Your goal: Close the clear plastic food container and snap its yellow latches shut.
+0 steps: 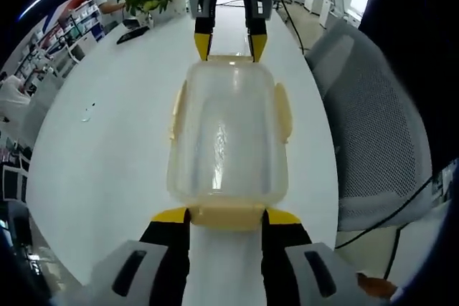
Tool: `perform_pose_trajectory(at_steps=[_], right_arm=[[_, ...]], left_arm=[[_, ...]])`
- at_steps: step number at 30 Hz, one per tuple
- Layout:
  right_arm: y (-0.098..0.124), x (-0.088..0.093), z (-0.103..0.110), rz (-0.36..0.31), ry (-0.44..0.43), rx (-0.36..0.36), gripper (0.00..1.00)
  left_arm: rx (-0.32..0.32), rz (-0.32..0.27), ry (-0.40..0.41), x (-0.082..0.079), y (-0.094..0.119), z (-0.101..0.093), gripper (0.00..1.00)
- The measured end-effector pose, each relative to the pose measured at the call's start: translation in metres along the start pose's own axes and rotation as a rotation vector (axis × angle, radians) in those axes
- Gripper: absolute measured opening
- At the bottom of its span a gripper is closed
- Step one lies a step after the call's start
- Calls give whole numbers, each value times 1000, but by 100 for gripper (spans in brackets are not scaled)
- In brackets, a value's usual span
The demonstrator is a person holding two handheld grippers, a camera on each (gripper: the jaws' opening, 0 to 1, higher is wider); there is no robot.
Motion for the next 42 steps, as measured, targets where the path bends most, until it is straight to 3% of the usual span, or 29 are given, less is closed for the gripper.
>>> perform_pose_trajectory(at_steps=[9, 23, 42], right_arm=[[28, 17, 14, -5, 1, 0, 35], [64, 47, 16, -17, 9, 30, 35], [92, 82, 1, -10, -1, 51, 36]], left_arm=[[4, -12, -1, -27, -10, -9, 33], [-5, -18, -9, -69, -29, -10, 33], [-10, -28, -22, -106, -56, 10, 32]])
Point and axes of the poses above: the point that each gripper's makers call its tool centre point, and the gripper's own axes: y roughly backward along the fingers, z roughly to its left, x roughly out of its underside, the point moved 10 cm from there along y, roughly backward along the fingers, and after that the axes turned 13 degrees about -z, right-handed, at the moved point
